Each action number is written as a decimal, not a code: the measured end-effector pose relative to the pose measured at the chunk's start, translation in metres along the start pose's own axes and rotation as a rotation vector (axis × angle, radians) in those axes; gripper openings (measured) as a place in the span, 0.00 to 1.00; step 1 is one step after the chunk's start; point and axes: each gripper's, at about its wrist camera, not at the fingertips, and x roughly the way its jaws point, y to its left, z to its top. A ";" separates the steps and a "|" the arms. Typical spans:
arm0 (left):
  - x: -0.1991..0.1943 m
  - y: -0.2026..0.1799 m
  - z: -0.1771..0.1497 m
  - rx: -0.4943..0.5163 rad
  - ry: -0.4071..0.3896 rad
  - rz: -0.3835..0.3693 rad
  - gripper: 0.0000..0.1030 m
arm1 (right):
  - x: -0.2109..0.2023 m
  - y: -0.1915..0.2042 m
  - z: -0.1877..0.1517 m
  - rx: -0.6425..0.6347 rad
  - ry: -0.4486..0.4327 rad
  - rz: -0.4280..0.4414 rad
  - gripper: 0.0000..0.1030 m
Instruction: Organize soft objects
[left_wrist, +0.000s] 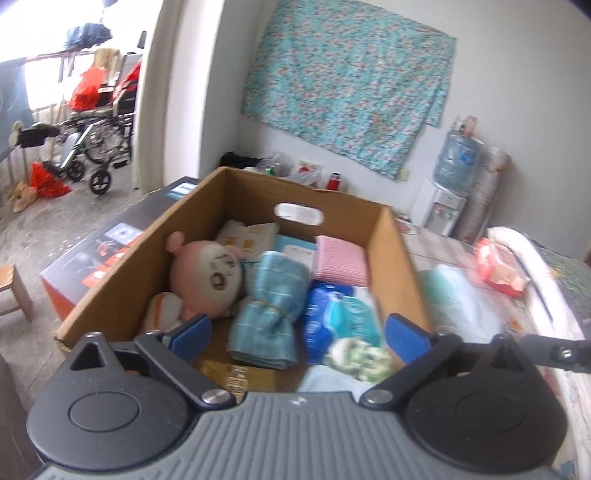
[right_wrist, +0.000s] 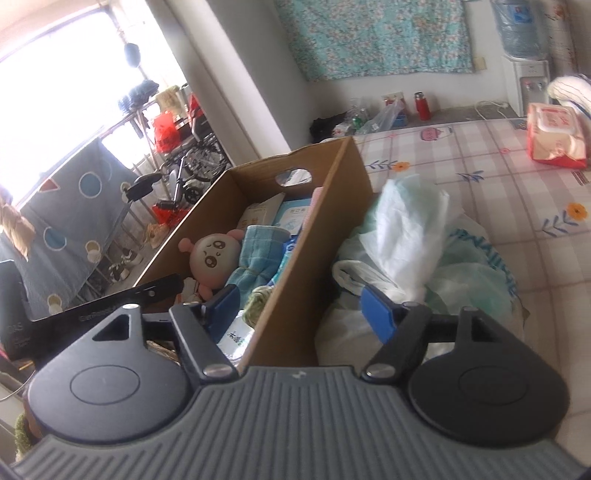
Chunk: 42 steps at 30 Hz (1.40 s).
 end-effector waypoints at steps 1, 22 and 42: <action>-0.003 -0.005 0.000 0.009 0.004 -0.012 1.00 | -0.003 -0.003 -0.004 0.007 -0.005 -0.008 0.79; -0.029 -0.049 -0.047 0.048 0.124 0.101 1.00 | -0.021 0.003 -0.050 -0.107 -0.004 -0.170 0.99; -0.025 -0.050 -0.058 0.110 0.181 0.155 1.00 | 0.007 0.013 -0.059 -0.176 0.098 -0.180 0.99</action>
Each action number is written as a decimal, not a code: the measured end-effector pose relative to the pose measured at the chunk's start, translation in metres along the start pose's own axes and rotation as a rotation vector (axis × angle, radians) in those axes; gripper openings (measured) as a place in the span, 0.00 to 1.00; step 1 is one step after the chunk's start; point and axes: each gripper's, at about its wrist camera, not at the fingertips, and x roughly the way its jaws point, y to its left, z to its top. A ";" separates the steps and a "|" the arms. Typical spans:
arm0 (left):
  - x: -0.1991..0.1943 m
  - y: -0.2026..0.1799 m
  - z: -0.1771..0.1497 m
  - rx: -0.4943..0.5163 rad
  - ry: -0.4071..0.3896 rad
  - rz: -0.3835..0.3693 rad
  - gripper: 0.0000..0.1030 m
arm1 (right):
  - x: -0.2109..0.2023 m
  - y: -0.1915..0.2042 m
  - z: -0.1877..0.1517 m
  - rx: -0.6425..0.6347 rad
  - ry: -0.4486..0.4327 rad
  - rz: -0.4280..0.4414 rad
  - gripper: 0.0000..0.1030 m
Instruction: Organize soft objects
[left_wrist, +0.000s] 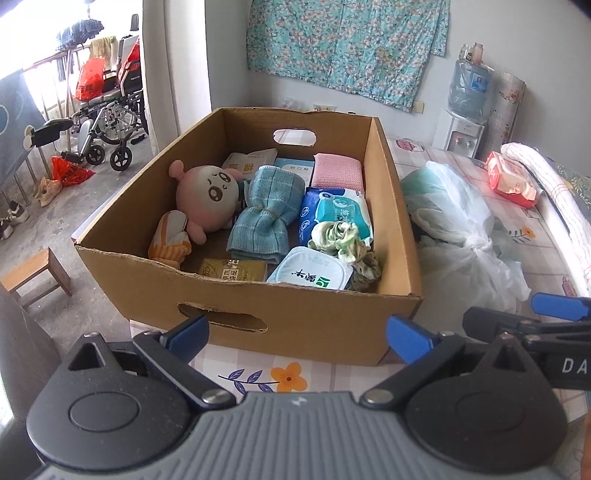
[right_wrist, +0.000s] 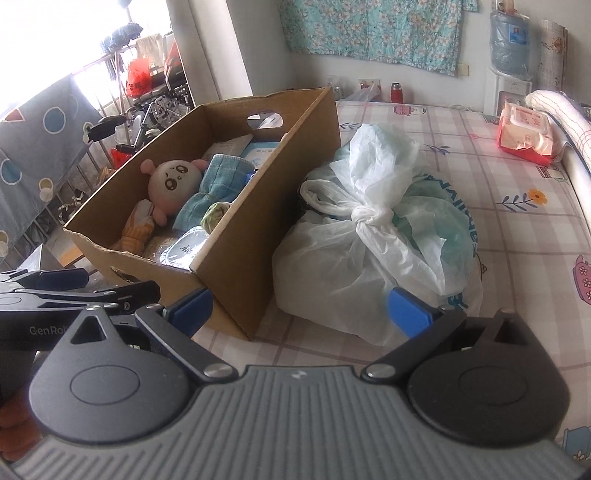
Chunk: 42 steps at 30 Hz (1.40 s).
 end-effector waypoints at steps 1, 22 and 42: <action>0.000 0.000 0.000 0.004 0.001 0.001 1.00 | 0.000 0.000 0.000 -0.004 0.001 -0.005 0.99; 0.005 -0.001 0.001 0.011 0.010 0.009 1.00 | 0.003 0.000 0.000 -0.022 0.007 -0.032 0.99; 0.008 -0.001 -0.001 0.005 0.022 0.013 0.99 | 0.009 -0.002 -0.001 -0.007 0.025 -0.020 0.99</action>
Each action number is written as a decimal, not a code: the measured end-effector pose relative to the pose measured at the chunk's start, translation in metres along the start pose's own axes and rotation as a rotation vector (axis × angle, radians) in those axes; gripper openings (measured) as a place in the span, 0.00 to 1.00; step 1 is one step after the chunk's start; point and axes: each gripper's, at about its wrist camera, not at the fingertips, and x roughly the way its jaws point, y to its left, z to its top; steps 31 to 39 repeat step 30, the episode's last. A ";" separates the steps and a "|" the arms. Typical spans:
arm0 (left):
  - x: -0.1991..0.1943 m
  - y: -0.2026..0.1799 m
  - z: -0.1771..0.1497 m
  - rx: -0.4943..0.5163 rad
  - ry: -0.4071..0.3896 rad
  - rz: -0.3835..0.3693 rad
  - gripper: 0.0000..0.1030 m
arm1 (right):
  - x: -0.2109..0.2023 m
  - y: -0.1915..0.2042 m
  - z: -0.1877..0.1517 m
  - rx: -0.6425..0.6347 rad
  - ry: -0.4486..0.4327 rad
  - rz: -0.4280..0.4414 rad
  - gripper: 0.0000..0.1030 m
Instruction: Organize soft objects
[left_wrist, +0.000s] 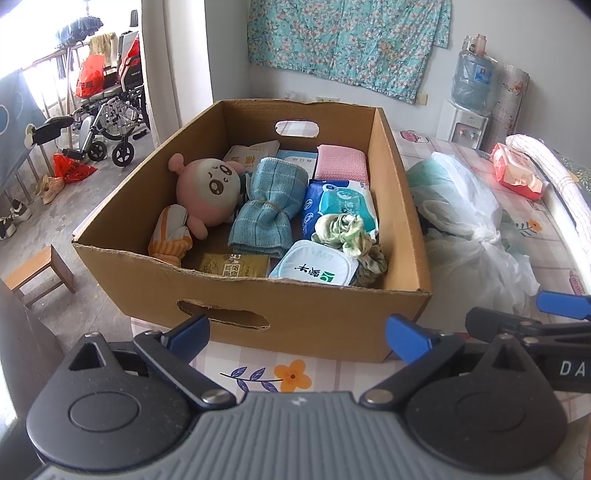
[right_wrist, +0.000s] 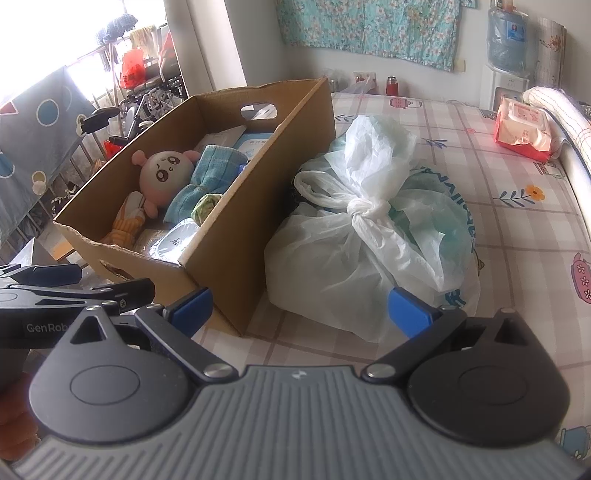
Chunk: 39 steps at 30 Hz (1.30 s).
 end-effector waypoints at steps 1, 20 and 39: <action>0.000 0.000 0.000 0.000 0.000 -0.001 0.99 | 0.000 0.000 0.000 0.000 0.001 0.000 0.99; 0.001 0.002 -0.001 -0.003 0.003 0.001 0.99 | 0.002 0.002 0.001 -0.001 0.005 0.001 0.99; 0.002 0.004 -0.001 -0.004 0.006 0.002 0.99 | 0.002 0.003 0.001 -0.002 0.006 0.000 0.99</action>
